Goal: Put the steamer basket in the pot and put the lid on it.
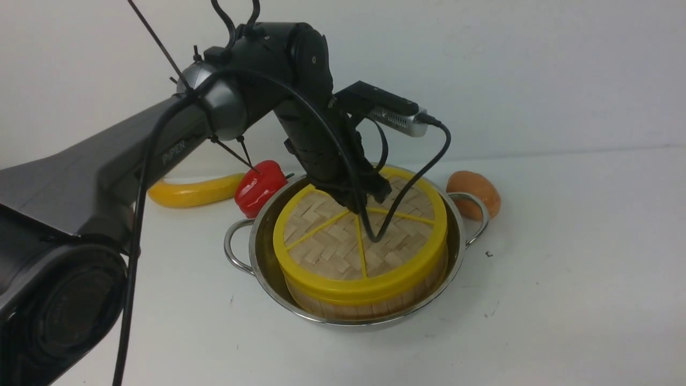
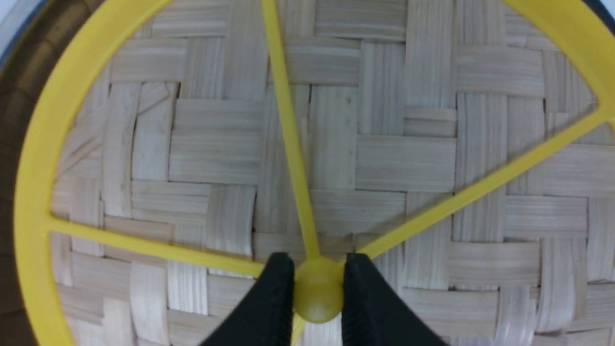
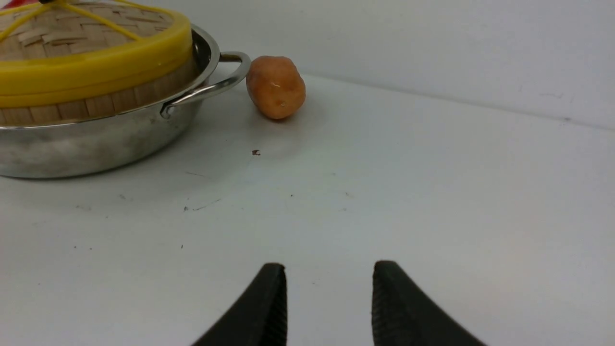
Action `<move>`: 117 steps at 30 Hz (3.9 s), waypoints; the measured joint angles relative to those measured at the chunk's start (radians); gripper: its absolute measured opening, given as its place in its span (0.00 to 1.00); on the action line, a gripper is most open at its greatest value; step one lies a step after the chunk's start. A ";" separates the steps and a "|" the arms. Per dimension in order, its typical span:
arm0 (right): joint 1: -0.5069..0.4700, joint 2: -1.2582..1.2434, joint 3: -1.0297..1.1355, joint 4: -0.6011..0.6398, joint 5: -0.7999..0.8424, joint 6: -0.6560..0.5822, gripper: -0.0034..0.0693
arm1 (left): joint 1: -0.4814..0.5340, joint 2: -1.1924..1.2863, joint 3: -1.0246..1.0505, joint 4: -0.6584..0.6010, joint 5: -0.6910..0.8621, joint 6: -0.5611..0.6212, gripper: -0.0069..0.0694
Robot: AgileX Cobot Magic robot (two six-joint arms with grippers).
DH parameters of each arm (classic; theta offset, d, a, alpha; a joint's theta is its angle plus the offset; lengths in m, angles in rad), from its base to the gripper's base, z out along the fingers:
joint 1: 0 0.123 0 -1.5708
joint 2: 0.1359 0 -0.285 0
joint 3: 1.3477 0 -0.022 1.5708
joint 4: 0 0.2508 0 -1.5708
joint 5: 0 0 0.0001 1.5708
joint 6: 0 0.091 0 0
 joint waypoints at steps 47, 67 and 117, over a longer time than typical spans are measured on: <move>0.000 0.000 0.000 0.000 0.000 0.000 0.38 | 0.000 -0.349 -0.309 -0.339 0.131 -0.203 0.76; 0.000 0.000 0.000 0.000 0.000 0.000 0.38 | 0.000 -0.494 -0.116 0.097 0.080 -0.242 0.76; 0.000 0.000 0.000 0.000 0.000 0.000 0.38 | 0.570 -2.163 1.945 0.165 -0.656 -0.457 0.76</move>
